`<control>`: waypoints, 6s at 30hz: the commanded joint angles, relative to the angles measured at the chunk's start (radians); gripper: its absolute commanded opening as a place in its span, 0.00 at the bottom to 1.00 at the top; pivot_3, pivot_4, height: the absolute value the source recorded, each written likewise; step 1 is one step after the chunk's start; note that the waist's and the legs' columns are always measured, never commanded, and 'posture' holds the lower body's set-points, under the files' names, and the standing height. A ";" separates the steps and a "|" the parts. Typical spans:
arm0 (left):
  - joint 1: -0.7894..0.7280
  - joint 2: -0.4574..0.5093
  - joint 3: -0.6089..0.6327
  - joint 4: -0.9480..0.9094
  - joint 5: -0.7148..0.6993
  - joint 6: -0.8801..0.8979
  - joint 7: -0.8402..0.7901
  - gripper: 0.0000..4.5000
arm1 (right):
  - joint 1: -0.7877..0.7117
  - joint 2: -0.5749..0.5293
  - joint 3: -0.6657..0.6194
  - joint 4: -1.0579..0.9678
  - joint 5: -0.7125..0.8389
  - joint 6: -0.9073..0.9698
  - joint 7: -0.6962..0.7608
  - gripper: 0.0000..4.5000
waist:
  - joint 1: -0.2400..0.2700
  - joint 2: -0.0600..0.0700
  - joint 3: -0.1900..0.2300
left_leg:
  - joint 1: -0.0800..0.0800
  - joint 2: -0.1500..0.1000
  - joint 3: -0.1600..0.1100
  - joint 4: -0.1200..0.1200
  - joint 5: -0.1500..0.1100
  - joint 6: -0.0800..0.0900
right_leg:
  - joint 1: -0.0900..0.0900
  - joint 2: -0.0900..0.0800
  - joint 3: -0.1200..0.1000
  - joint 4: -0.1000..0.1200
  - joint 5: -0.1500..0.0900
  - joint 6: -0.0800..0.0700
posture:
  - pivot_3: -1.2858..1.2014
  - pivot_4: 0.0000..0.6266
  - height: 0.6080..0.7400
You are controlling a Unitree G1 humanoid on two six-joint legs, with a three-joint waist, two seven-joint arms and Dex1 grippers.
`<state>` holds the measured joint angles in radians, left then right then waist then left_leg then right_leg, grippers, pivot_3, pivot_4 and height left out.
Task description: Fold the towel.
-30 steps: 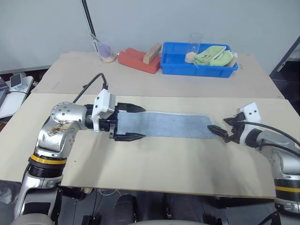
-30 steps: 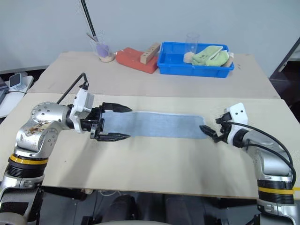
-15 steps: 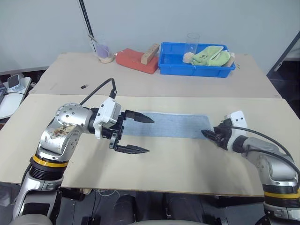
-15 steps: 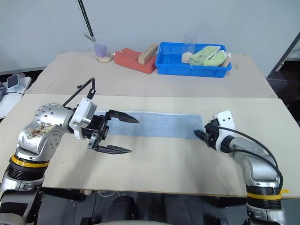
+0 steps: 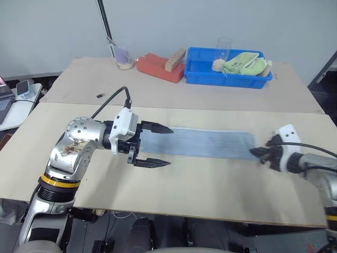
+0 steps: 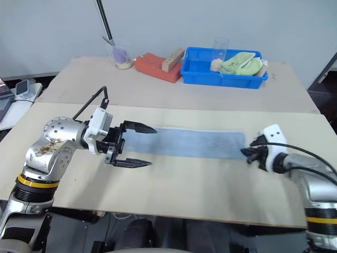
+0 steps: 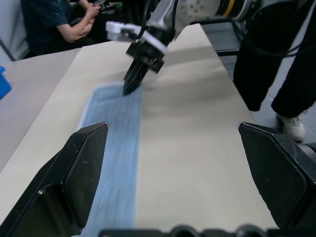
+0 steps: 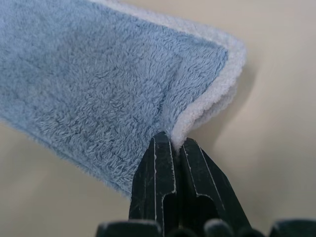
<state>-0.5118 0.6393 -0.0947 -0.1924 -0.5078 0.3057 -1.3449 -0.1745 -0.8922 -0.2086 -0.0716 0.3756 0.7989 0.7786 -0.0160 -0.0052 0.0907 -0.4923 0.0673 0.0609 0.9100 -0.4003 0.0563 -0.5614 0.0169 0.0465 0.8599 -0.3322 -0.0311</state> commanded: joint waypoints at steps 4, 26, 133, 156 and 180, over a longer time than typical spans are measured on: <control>-0.003 0.028 0.037 -0.002 0.024 -0.031 0.030 1.00 | -0.130 0.000 0.020 -0.190 0.121 0.128 0.035 0.01 | -0.016 -0.002 0.003 | 0.000 0.001 0.000 0.000 0.000 0.000 | 0.000 0.002 0.002 0.001 0.000 0.000 | 0.52 0.24 0.31; 0.268 0.212 0.238 -0.136 -0.003 0.029 0.153 1.00 | -0.379 0.413 0.331 -0.150 0.094 0.226 -0.186 0.01 | -0.015 0.001 0.002 | 0.003 0.003 -0.004 -0.002 0.000 0.000 | -0.002 0.006 0.002 -0.002 0.000 0.000 | 0.52 0.24 0.31; -0.103 -0.302 -0.167 0.207 0.299 0.049 0.594 0.16 | -0.252 0.213 0.262 -0.302 -0.007 -0.086 -0.156 0.36 | 0.007 0.000 0.003 | 0.000 -0.002 -0.005 -0.005 0.000 0.000 | 0.002 -0.002 0.002 -0.003 -0.002 0.005 | 0.52 0.24 0.31; -0.041 -0.298 -0.100 0.176 0.238 0.052 0.488 0.00 | -0.226 0.241 0.210 -0.305 -0.107 -0.107 -0.203 0.01 | -0.015 -0.002 0.004 | -0.001 0.000 -0.006 -0.004 0.001 -0.001 | 0.002 0.003 0.002 -0.001 -0.002 0.006 | 0.52 0.24 0.31; 0.092 -0.017 0.036 -0.041 0.146 0.076 0.324 0.18 | -0.204 0.164 0.054 -0.382 0.096 0.125 -0.077 0.42 | -0.012 -0.003 0.005 | 0.000 0.000 -0.008 -0.004 0.001 -0.001 | 0.002 0.003 0.002 -0.001 -0.002 0.005 | 0.52 0.24 0.31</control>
<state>-0.4129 0.5922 -0.0948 -0.1869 -0.3450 0.3870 -0.9881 -0.3639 -0.7248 -0.1193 -0.4083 0.4202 0.8767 0.6971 -0.0281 -0.0077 0.0955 -0.4925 0.0680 0.0528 0.9052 -0.3996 0.0558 -0.5595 0.0210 0.0487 0.8586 -0.3344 -0.0259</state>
